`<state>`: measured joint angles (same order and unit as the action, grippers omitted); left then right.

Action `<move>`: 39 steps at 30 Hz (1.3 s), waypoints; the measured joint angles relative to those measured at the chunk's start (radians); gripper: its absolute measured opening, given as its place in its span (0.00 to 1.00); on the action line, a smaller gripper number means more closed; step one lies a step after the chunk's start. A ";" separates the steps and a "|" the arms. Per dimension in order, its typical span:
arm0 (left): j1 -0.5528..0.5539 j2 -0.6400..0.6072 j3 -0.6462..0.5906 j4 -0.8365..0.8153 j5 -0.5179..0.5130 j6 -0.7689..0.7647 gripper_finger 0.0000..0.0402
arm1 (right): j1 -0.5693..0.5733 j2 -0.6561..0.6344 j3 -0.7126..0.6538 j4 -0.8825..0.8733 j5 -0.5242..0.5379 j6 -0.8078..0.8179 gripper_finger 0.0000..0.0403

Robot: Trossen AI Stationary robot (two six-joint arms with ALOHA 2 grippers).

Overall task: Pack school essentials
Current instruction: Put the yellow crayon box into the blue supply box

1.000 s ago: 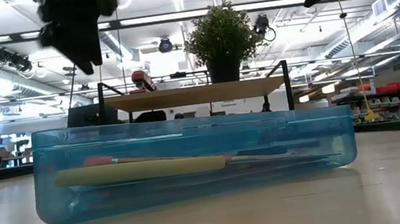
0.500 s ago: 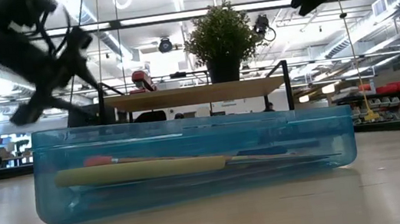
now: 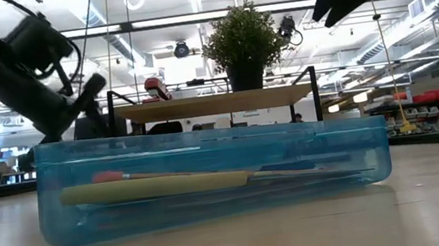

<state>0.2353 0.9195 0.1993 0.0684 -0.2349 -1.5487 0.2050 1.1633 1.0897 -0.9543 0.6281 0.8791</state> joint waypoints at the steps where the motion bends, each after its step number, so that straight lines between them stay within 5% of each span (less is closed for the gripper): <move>1: 0.014 0.020 0.000 0.008 0.023 0.000 0.48 | -0.010 0.000 0.000 0.000 0.000 -0.003 0.46; 5: 0.053 0.117 0.000 0.129 0.156 0.003 0.46 | -0.046 0.000 0.000 0.000 0.000 -0.011 0.46; 10: 0.071 0.258 0.023 0.261 0.189 0.019 0.45 | -0.081 0.000 0.000 0.000 -0.010 -0.037 0.46; 24: 0.113 0.558 0.206 0.276 0.324 0.173 0.47 | -0.089 0.000 0.000 0.000 -0.080 -0.019 0.46; 39: 0.114 0.584 0.241 0.302 0.329 0.183 0.44 | -0.089 0.000 0.000 0.000 -0.095 -0.030 0.46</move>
<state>0.3489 1.5032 0.4408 0.3705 0.0937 -1.3657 0.1158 1.1633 1.0897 -0.9546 0.5335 0.8488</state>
